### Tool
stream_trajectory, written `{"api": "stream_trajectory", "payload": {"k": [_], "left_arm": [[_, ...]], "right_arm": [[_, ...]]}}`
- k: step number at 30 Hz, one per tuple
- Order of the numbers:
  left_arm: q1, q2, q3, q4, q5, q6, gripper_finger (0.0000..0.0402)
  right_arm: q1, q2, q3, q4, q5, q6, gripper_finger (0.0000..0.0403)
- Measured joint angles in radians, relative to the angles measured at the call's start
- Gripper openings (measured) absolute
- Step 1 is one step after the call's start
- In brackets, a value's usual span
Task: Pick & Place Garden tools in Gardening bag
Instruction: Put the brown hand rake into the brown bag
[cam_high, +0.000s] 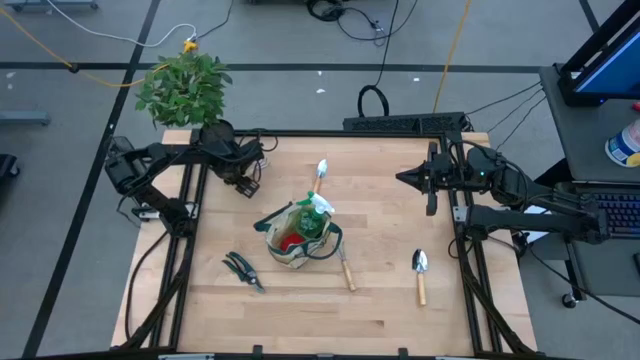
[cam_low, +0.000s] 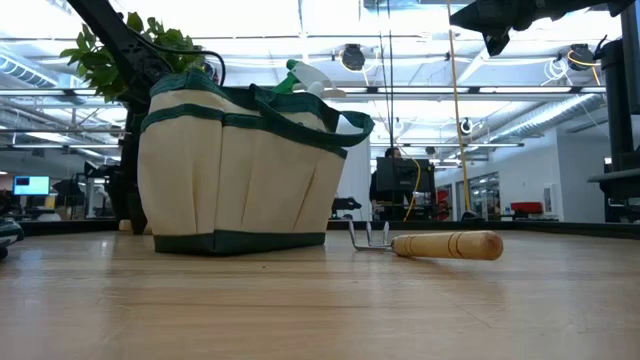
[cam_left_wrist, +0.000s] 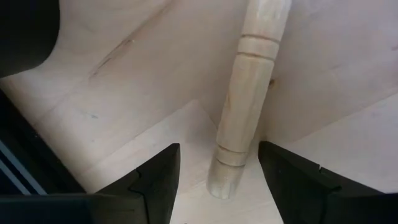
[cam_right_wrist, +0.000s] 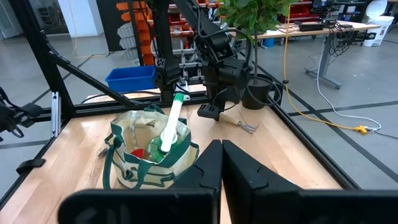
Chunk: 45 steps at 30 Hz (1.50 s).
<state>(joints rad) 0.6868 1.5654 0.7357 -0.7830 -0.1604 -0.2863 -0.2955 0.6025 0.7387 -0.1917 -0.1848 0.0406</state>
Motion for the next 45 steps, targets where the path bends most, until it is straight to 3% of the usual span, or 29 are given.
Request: {"api": "stream_trajectory", "payload": {"k": [4,12,23,33,45], "left_arm": [[0.001,0.001,-0.001,0.002,0.033,0.018,0.0192],[-0.001,0.003,-0.003,0.011,0.070,0.018,0.0069],[-0.002,-0.070,-0.012,-0.020,0.131,-0.033,0.0069],[-0.028,-0.375,-0.008,-0.096,0.379,-0.134,0.0069],[-0.120,-0.677,-0.007,-0.033,0.546,-0.374,0.0069]], "right_arm": [[0.000,0.000,0.000,0.000,0.000,0.000,0.0000],[0.000,0.000,0.000,0.000,0.000,0.000,0.0000],[0.000,0.000,0.000,0.000,0.000,0.000,0.0000],[0.000,0.006,0.000,0.073,0.001,-0.016,0.0000],[0.001,0.096,0.000,0.268,0.000,-0.030,0.0000]]}}
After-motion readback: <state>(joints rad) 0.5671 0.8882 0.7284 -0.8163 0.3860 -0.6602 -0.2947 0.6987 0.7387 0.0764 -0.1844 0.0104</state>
